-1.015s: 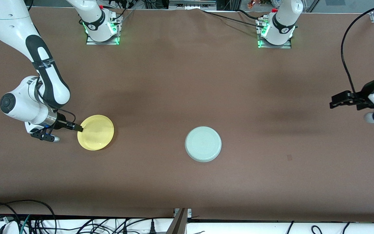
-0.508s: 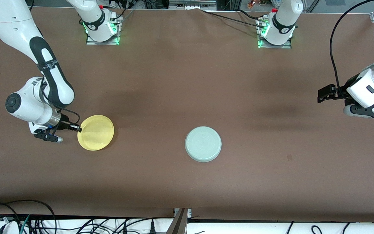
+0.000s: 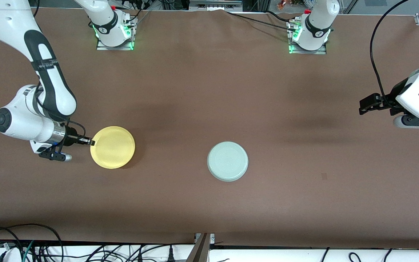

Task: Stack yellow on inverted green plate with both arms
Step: 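Carry the yellow plate with the right gripper onto the green plate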

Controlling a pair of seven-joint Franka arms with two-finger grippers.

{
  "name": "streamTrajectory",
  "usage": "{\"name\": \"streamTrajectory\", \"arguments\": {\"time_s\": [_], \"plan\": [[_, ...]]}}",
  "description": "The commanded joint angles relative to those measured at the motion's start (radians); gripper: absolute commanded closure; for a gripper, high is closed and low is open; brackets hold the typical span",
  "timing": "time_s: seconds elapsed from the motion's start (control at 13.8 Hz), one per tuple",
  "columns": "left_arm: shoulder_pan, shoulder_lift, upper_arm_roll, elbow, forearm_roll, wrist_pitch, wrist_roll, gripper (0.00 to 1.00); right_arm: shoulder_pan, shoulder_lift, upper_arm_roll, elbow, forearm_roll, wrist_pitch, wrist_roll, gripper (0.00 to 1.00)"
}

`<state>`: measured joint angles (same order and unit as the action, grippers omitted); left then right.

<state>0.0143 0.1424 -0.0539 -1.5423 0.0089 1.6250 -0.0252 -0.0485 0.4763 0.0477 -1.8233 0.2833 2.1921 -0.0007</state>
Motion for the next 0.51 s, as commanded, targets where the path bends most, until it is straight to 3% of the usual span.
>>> {"name": "streamTrajectory", "arguments": {"time_s": [0.0, 0.22, 0.44], "plan": [[0.01, -0.02, -0.009, -0.024, 0.025, 0.007, -0.006, 0.0, 0.016, -0.004, 0.092, 0.096, 0.014, -0.11, 0.097, 1.0], [0.026, 0.016, -0.009, 0.01, 0.025, 0.007, 0.004, 0.0, 0.172, 0.043, 0.095, 0.16, 0.014, -0.097, 0.324, 1.0], [0.022, 0.04, -0.011, 0.06, 0.026, 0.007, 0.001, 0.0, 0.326, 0.16, 0.093, 0.315, 0.004, -0.068, 0.569, 1.0]]}}
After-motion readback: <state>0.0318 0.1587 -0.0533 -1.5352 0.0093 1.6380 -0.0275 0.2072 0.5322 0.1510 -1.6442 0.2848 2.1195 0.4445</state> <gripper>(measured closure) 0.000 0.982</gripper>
